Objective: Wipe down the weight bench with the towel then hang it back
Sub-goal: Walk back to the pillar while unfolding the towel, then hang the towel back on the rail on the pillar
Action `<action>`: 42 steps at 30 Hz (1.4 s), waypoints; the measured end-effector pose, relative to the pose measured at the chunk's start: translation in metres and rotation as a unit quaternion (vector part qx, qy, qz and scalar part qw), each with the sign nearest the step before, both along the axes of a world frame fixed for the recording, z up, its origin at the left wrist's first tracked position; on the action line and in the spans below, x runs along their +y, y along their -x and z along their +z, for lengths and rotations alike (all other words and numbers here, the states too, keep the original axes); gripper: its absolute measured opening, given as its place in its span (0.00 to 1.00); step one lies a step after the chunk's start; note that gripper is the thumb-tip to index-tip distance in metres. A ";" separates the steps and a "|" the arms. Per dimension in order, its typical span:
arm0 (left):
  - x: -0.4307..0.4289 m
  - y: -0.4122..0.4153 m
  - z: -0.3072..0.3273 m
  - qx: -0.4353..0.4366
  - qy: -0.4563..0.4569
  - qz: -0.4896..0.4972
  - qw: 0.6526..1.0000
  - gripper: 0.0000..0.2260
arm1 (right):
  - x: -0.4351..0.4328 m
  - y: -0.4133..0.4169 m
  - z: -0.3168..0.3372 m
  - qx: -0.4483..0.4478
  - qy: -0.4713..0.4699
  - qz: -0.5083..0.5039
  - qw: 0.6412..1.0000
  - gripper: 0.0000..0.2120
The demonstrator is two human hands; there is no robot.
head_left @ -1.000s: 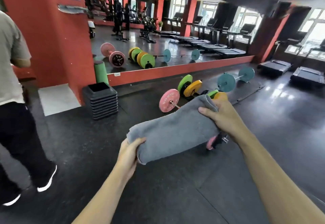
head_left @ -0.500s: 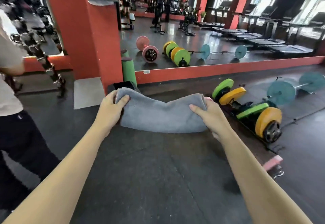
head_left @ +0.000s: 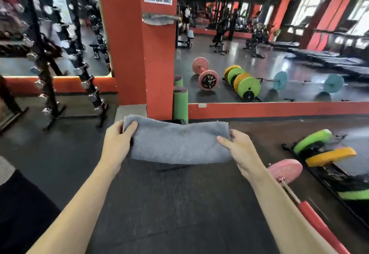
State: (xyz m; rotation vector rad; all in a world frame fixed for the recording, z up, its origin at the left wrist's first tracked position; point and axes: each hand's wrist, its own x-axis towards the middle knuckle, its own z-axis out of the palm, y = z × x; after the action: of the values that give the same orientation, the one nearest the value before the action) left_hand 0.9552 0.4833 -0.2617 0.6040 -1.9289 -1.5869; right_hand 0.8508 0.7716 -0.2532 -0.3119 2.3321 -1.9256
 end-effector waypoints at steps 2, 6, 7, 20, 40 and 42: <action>-0.021 0.043 0.009 -0.002 0.007 0.008 1.000 0.08 | -0.023 0.047 0.007 0.028 0.019 -0.033 0.999 0.08; -0.063 0.140 0.023 0.001 -0.014 0.028 1.000 0.03 | -0.063 0.140 0.019 0.083 0.046 -0.053 0.994 0.16; -0.073 0.164 0.025 0.004 -0.030 0.018 0.999 0.05 | -0.070 0.164 0.021 0.097 0.047 -0.052 0.993 0.16; -0.171 0.472 0.077 0.111 0.012 -0.017 0.994 0.16 | -0.189 0.508 0.071 0.128 0.090 0.053 0.986 0.14; -0.433 0.796 0.244 0.191 0.075 0.040 0.978 0.06 | -0.455 0.859 0.225 0.209 0.147 0.075 0.964 0.10; -0.461 0.832 0.264 0.189 0.085 0.038 0.977 0.07 | -0.482 0.892 0.248 0.220 0.149 0.067 0.962 0.11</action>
State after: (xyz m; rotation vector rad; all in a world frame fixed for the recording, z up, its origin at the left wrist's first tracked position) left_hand 0.1237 0.0225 0.0023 0.2759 -1.7090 -1.3562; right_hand -0.0416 0.2896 -0.0057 -0.9906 2.1614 -2.3271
